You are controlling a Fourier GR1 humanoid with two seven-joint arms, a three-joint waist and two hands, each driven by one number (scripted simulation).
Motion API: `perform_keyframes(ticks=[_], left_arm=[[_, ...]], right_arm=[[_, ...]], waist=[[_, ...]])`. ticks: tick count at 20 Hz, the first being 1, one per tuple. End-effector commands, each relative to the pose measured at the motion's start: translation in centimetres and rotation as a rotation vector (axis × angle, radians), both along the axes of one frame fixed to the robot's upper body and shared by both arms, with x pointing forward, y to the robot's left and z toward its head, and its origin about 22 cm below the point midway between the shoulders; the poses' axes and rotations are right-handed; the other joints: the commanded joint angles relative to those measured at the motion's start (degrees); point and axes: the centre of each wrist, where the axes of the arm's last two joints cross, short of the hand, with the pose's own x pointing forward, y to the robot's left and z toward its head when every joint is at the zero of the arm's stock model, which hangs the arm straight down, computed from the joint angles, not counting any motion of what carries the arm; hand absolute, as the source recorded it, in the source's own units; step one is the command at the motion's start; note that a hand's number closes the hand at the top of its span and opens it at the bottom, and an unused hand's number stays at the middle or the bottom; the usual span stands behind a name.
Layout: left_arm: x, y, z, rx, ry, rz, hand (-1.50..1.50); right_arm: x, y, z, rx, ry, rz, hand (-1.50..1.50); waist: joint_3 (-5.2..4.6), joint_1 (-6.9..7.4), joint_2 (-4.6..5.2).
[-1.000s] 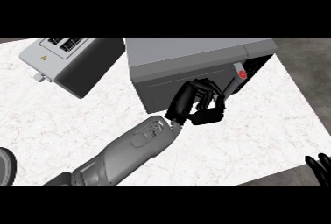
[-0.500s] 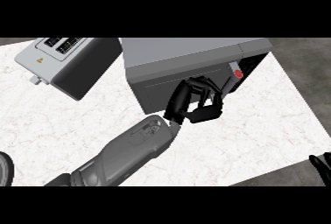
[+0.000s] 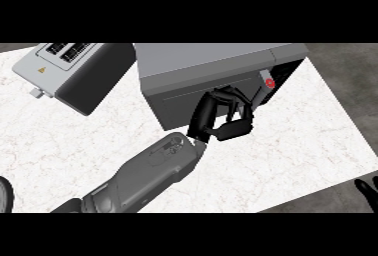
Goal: Pick up the milk, place it into the microwave and close the microwave
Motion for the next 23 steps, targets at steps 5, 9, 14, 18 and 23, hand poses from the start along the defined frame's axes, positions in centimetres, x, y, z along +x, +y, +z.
perform_keyframes(ticks=[5,9,14,18,23], left_arm=[[2.37,0.94,0.45,-0.014,0.0,0.114,1.5],[2.38,1.2,-0.09,-0.013,-0.003,0.13,1.5],[2.46,1.05,0.09,-0.02,-0.026,0.137,1.5],[2.4,1.01,0.03,-0.027,-0.028,0.139,1.5],[2.42,1.05,-0.1,-0.034,-0.04,0.151,1.5]], right_arm=[[-0.05,0.3,0.49,-0.005,0.002,0.074,-1.5],[0.11,0.46,0.42,-0.007,0.0,0.099,-1.5],[0.31,0.41,0.68,-0.007,-0.019,0.105,-1.5],[0.44,0.49,0.94,-0.015,-0.03,0.124,-1.5],[0.54,0.5,0.97,-0.014,-0.027,0.127,-1.5]], waist=[[-0.03,-1.56,1.24],[-0.01,-1.31,1.52],[0.02,-1.91,1.55],[0.01,-2.34,1.7],[-0.01,-2.27,1.65]])
